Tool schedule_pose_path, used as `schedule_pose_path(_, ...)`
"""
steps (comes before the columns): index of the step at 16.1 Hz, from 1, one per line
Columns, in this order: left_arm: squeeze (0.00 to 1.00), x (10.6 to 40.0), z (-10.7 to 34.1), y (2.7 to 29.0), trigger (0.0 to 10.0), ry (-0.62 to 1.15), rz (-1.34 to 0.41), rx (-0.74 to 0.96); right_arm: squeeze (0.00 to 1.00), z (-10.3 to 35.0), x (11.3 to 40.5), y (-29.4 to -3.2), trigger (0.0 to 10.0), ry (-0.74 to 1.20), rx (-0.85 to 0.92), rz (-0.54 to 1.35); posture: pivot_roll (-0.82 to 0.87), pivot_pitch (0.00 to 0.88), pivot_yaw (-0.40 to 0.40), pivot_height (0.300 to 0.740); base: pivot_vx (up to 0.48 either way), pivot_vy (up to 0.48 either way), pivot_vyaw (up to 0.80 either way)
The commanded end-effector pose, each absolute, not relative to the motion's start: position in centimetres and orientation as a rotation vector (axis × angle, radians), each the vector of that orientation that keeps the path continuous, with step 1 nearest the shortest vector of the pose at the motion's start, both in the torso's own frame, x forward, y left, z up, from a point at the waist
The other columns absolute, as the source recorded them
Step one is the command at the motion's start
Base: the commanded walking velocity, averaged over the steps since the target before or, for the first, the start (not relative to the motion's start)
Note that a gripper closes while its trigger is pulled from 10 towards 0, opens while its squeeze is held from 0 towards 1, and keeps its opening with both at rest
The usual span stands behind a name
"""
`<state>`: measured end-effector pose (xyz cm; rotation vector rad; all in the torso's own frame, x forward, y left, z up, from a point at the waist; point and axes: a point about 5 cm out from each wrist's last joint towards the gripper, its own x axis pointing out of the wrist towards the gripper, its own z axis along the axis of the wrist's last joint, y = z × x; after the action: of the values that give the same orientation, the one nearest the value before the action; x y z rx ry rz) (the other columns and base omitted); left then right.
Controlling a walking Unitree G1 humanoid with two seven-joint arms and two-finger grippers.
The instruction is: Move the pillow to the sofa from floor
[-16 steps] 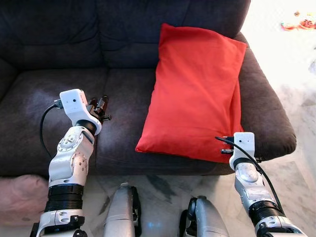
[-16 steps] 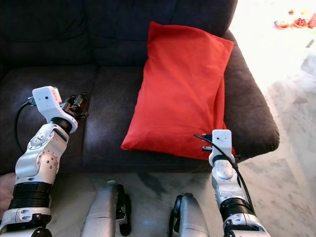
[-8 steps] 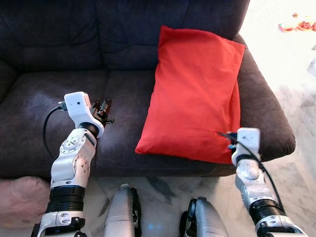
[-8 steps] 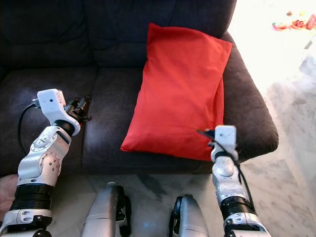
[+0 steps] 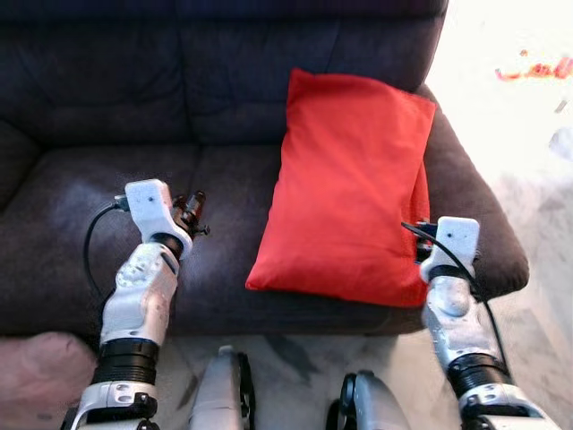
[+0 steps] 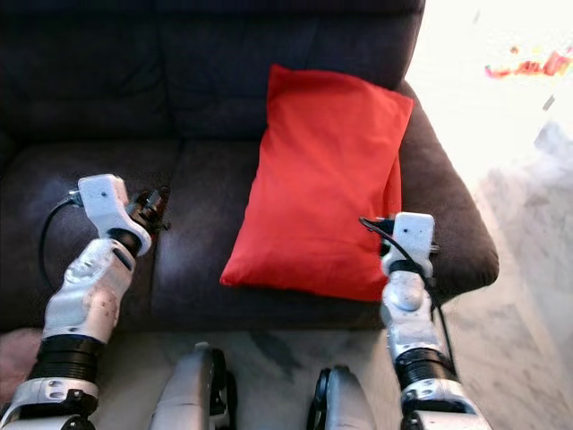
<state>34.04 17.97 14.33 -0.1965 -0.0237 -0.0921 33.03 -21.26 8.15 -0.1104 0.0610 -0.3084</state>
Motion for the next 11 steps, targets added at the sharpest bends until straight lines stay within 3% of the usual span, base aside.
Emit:
schedule_pose_path(1,0.0,33.8,13.4,18.0,10.0,-0.009,-0.091,-0.179,0.0,8.8,32.9,-21.1,10.0,0.003,-0.073,-0.297,0.06,0.053,-0.001,0.657,0.0,0.0,0.0)
schedule_pose_path(6,0.0,32.9,9.9,16.8,10.0,0.077,-0.147,-0.029,0.0,6.0,31.1,-21.3,10.0,0.092,-0.055,-0.288,0.04,0.0,-0.003,0.657,0.0,0.0,0.0)
schedule_pose_path(11,0.0,31.3,4.6,16.3,10.0,0.27,-0.176,0.009,0.0,0.2,27.8,-22.6,10.0,0.399,0.074,-0.37,0.04,0.0,-0.009,0.657,0.0,0.0,0.0)
